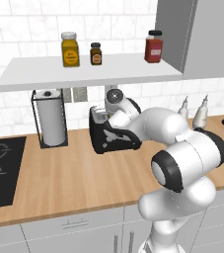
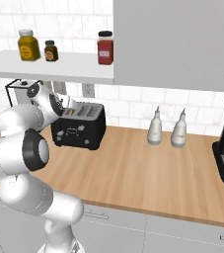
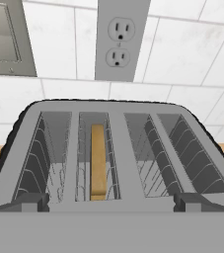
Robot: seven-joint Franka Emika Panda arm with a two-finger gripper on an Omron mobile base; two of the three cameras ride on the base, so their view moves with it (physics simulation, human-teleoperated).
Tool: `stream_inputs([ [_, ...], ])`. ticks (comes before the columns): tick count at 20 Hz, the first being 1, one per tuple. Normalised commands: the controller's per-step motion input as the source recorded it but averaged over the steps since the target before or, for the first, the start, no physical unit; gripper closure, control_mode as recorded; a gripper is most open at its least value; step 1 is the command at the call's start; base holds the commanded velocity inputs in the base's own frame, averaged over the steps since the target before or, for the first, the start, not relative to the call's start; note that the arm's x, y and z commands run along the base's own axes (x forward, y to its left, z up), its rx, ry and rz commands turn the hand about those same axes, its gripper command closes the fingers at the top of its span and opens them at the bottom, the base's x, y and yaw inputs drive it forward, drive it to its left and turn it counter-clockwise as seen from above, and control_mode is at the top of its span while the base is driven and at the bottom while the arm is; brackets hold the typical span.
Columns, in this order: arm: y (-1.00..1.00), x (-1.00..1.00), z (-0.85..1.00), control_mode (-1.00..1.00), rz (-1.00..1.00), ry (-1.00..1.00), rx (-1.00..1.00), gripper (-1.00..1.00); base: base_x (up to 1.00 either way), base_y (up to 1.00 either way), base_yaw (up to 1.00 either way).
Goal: Start the toaster. Once the lever pops up, take the bread to the plate on the dining counter.
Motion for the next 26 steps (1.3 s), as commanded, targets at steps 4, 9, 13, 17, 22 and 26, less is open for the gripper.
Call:
stream_inputs([
  [4,0.00,0.00,0.00,-1.00,0.00,0.00,0.00,-1.00,0.00,0.00,0.00],
  [9,0.00,0.00,0.00,-1.00,0.00,0.00,0.00,-1.00,0.00,0.00,0.00],
  [13,0.00,0.00,0.00,-1.00,0.00,0.00,0.00,-1.00,0.00,0.00,0.00],
  [17,0.00,0.00,0.00,-1.00,0.00,0.00,0.00,-1.00,0.00,0.00,0.00],
  [22,0.00,0.00,0.00,-1.00,0.00,0.00,0.00,-1.00,0.00,0.00,0.00],
  [26,0.00,0.00,0.00,-1.00,0.00,0.00,0.00,-1.00,0.00,0.00,0.00],
])
